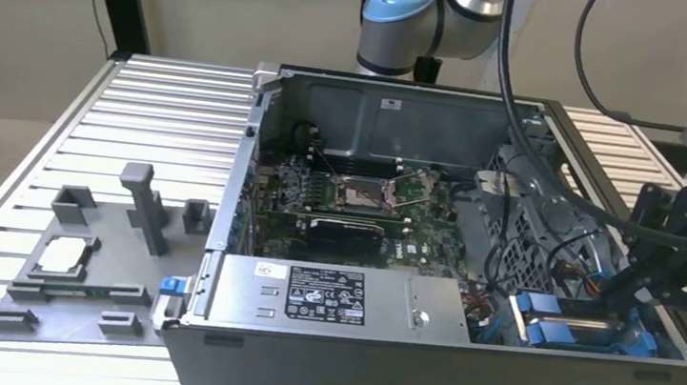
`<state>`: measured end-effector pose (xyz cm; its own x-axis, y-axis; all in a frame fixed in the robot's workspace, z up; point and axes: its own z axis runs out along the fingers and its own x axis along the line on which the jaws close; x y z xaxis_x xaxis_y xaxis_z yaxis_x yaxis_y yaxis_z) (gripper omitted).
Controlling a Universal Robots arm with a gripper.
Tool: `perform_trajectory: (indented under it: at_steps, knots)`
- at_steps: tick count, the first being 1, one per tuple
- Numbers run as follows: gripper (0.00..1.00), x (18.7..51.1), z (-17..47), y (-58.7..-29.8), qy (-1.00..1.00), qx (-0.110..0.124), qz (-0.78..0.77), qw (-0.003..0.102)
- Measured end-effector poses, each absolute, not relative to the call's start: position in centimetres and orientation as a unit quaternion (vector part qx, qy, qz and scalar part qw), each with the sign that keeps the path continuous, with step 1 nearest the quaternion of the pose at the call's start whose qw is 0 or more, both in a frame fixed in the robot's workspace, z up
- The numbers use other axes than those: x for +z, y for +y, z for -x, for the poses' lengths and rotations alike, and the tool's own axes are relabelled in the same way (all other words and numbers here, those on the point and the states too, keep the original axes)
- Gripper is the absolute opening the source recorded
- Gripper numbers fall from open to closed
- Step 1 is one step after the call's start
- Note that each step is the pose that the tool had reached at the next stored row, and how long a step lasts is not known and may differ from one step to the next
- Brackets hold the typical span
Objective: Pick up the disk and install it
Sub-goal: 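Insert the second disk wire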
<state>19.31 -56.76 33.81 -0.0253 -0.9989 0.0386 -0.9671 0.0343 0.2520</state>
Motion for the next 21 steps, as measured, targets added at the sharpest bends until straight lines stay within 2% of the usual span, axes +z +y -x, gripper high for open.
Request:
perform_trajectory:
  at_steps: [21]
  knots:
    - [0.00, 33.41, -19.31, -56.48, -0.712, -0.078, -0.691, 0.102]
